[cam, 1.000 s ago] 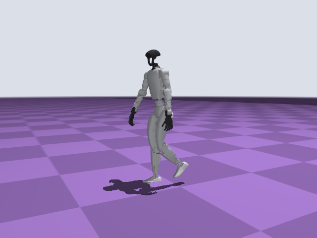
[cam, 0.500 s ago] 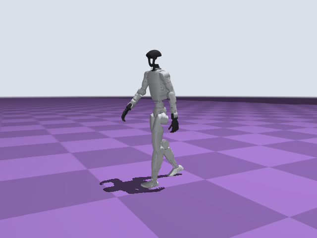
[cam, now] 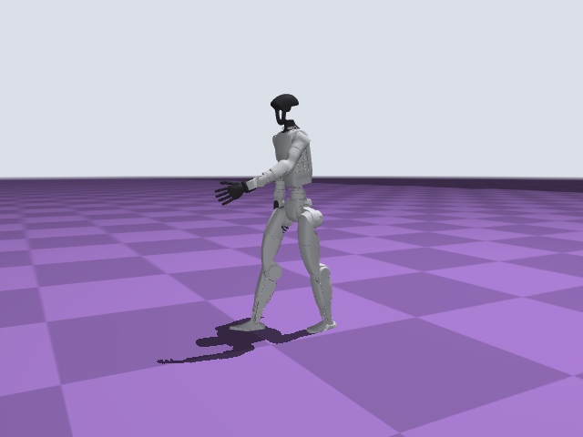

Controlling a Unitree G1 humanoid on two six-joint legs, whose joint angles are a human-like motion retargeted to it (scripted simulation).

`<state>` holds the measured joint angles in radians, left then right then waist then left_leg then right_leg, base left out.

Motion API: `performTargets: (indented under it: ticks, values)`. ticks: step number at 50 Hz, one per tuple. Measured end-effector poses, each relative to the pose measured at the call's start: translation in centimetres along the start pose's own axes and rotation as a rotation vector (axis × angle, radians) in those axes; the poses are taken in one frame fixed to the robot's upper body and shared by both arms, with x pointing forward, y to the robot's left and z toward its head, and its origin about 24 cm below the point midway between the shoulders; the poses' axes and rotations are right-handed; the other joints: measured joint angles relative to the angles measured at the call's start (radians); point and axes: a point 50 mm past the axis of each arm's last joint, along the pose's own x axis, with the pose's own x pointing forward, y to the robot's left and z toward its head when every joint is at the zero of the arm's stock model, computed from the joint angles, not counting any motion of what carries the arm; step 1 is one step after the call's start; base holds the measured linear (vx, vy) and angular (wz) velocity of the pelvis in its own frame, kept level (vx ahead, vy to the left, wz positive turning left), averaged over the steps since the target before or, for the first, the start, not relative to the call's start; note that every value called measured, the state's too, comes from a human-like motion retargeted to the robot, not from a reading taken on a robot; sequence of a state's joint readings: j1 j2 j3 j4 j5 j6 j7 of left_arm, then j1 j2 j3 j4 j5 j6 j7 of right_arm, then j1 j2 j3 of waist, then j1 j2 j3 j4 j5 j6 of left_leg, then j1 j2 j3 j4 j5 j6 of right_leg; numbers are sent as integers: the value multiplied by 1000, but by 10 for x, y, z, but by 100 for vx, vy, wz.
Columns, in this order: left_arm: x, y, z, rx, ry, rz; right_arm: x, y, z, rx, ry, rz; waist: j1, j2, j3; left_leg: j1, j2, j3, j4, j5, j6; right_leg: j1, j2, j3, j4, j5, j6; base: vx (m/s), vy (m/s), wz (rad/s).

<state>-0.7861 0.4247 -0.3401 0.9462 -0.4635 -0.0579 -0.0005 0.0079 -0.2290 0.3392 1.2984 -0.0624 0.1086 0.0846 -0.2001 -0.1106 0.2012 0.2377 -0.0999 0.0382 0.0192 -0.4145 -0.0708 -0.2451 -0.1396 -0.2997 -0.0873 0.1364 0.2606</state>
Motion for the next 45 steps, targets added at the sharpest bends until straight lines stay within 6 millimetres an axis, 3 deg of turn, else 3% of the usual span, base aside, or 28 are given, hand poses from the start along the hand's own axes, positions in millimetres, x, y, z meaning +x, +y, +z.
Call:
performTargets:
  ticks: [3, 5, 7, 10, 13, 16, 20, 24, 28, 31, 35, 37, 40, 45]
  values:
    - [-3, 1, -4, -12, -3, -4, 1, 7, 11, -19, -28, 29, 29, 7, 11, 52, 53, 40, 4, -26, -41, -54, 80, -14, 0, -109, 1, 59, -35, -47]
    - [-7, -3, -18, -21, 35, -21, 0, 6, 20, -33, -50, 39, 39, 15, 10, 78, 60, 41, 14, -28, -41, -51, 98, -9, 0, -135, 1, 66, -15, -13]
    - [-15, -8, -44, -9, 113, -49, 0, 0, 29, -43, -73, 33, 40, 18, 0, 97, 57, 24, 31, -10, -37, -25, 96, -8, 0, -116, 1, 71, -13, 13]
    - [-39, -14, -100, 36, 301, -100, -2, -9, 40, -40, -98, 10, 54, 16, -18, 119, 46, -10, 91, 60, -34, 31, 86, -15, 0, -76, 1, 76, -14, 10]
    - [-88, -22, -173, 74, 580, -140, -3, -20, 44, -25, -95, -14, 78, -1, -38, 90, 0, -45, 252, 186, 5, 111, 26, -3, 0, -58, 1, 80, 0, 17]
    - [-157, -28, -239, 76, 893, -151, -6, -37, 53, -31, -104, -56, 93, -31, -78, -91, -59, -33, 584, 290, 64, 164, -57, 12, 1, -78, -16, 72, -1, 32]
    - [-252, -26, -289, 32, 1242, -95, -17, -68, 86, -101, -167, -161, 160, -35, -109, -379, -47, 37, 968, 283, 134, 180, -66, 42, 33, -149, -66, 60, -16, -25]
    - [-321, -16, -307, -27, 1413, -29, -37, -96, 134, -155, -274, -269, 279, -71, -101, -554, -40, 122, 1012, 195, 207, 192, -73, 110, 57, -203, -78, 56, -11, -85]
    - [-368, -4, -310, -102, 1467, 72, -66, -117, 187, -154, -441, -373, 383, -110, -88, -641, -21, 215, 783, 200, 228, 205, -78, 178, 69, -242, -91, 56, -4, -92]
    - [-396, 0, -310, -157, 1500, 151, -92, -127, 222, -154, -581, -456, 442, -96, -69, -611, 23, 290, 447, 271, 188, 242, -43, 222, 77, -275, -97, 60, 1, -94]
    - [-425, -5, -310, -177, 1562, 137, -119, -128, 253, -152, -757, -542, 493, -1, -26, -508, 103, 352, 7, 355, 38, 374, 63, 268, 82, -332, -111, 68, 9, -88]
    - [-432, -10, -310, -165, 1578, 82, -125, -123, 260, -158, -815, -538, 497, 30, -14, -495, 127, 367, -91, 329, -40, 438, 90, 281, 85, -354, -121, 71, 14, -49]
    - [-423, -15, -311, -153, 1555, 12, -126, -111, 265, -192, -861, -499, 495, 31, -14, -509, 139, 377, -106, 260, -83, 495, 89, 298, 101, -372, -140, 71, 15, -32]
    - [-373, -14, -311, -130, 1443, -39, -96, -79, 240, -320, -776, -374, 492, 15, -59, -432, 163, 416, -106, 327, -82, 518, 101, 328, 219, -322, -182, 75, 19, -26]
